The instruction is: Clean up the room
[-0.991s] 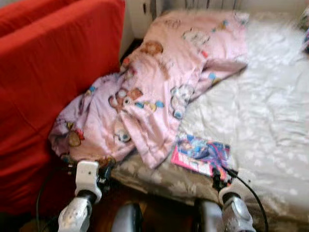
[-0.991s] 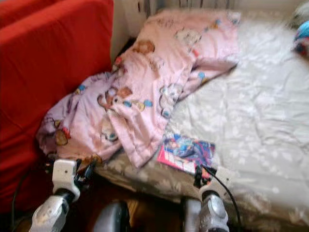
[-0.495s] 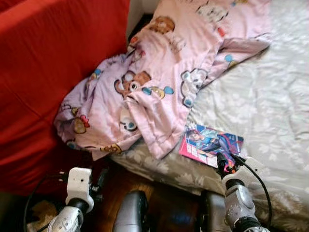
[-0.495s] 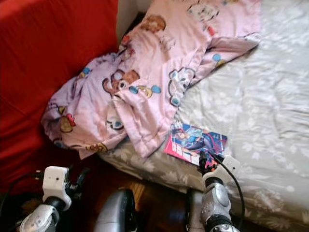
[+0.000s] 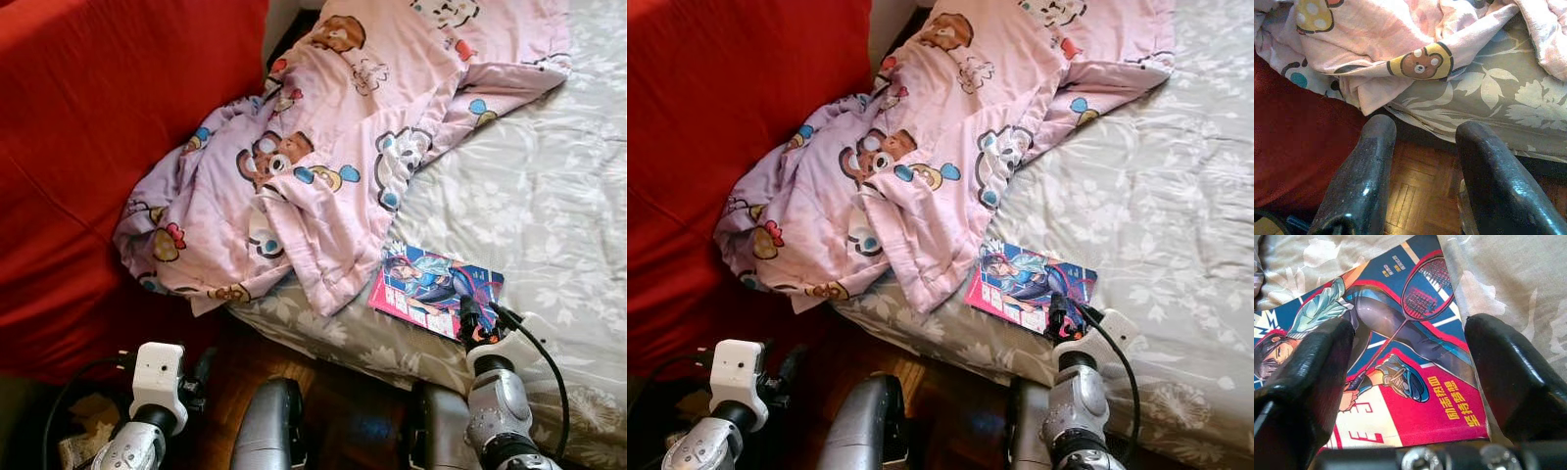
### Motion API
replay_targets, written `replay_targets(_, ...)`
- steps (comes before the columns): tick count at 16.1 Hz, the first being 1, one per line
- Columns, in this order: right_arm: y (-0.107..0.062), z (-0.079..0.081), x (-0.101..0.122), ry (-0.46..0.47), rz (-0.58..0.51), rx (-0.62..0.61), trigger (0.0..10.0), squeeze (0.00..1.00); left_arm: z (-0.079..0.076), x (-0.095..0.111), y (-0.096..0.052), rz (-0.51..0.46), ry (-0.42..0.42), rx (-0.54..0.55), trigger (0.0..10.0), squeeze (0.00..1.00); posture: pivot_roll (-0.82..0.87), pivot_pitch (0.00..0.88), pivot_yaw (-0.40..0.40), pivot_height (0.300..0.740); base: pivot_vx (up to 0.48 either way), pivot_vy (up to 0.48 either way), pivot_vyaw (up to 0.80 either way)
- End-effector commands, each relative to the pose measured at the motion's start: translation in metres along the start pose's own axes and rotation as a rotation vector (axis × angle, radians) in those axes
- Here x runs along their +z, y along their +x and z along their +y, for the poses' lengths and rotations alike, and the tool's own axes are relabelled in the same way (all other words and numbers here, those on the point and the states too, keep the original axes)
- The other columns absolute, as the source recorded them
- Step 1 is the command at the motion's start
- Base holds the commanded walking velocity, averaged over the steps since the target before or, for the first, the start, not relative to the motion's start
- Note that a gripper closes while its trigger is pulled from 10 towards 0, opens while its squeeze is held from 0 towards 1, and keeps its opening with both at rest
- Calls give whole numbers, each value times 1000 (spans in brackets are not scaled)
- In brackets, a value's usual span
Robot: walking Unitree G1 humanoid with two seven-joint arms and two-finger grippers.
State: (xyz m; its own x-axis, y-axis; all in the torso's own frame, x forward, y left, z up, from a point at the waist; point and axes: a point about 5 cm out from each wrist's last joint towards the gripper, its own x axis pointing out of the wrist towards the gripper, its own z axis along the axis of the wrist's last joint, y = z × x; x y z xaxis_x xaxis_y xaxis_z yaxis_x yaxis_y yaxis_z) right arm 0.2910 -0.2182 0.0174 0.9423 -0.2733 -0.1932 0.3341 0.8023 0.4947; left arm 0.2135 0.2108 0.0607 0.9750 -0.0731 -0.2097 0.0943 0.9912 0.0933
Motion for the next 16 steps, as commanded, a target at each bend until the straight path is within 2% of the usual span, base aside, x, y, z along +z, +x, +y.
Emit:
replay_targets(1, -8, -8, -10, 13, 31, -31, 10000, 0, 6, -4, -6, 30, 19, 11, 10000, 0, 178, 294, 158, 625, 0, 0, 0)
replay_targets(9, -13, -12, -19, 97, 59, -45, 10000, 0, 8, -3, -9, 36, 41, 2, 10000, 0, 195, 299, 171, 625, 0, 0, 0)
replay_targets(16, -18, -26, -24, 188, 107, -80, 10000, 0, 9, -1, -16, 46, 56, -11, 10000, 0, 212, 312, 186, 625, 0, 0, 0)
